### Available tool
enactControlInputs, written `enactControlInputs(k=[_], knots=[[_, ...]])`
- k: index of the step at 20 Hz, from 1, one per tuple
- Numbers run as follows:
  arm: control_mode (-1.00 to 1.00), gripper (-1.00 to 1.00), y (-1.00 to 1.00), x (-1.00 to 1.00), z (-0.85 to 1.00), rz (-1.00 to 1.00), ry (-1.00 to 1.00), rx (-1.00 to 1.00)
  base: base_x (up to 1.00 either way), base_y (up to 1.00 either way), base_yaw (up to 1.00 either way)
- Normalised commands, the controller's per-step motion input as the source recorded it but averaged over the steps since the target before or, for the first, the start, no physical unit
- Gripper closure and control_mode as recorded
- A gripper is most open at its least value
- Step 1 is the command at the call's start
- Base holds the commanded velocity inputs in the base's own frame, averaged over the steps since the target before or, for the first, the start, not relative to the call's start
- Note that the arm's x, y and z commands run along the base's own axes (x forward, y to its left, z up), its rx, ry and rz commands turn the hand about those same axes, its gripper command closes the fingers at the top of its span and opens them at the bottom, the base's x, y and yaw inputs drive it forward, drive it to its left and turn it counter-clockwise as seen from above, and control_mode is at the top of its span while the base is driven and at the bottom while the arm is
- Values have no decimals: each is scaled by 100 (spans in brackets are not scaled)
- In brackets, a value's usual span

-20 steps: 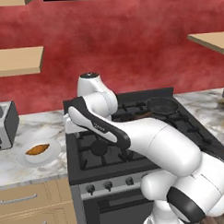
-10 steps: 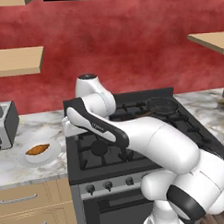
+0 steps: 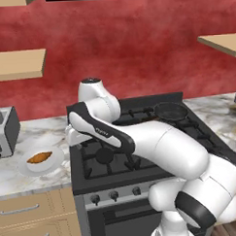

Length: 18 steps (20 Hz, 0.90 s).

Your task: Pick the croissant and place it on the pan. Then turn on the stove to warm the croissant.

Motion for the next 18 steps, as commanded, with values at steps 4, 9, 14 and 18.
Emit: enactControlInputs(k=[4,9,14,18], knots=[[-100,-100,11,4,0,14,0,0,0,0,0],[-100,-100,13,5,-3,14,0,0,0,0,0],[-100,-100,13,5,-4,15,0,0,0,0,0],[-100,-100,14,6,-6,15,0,0,0,0,0]])
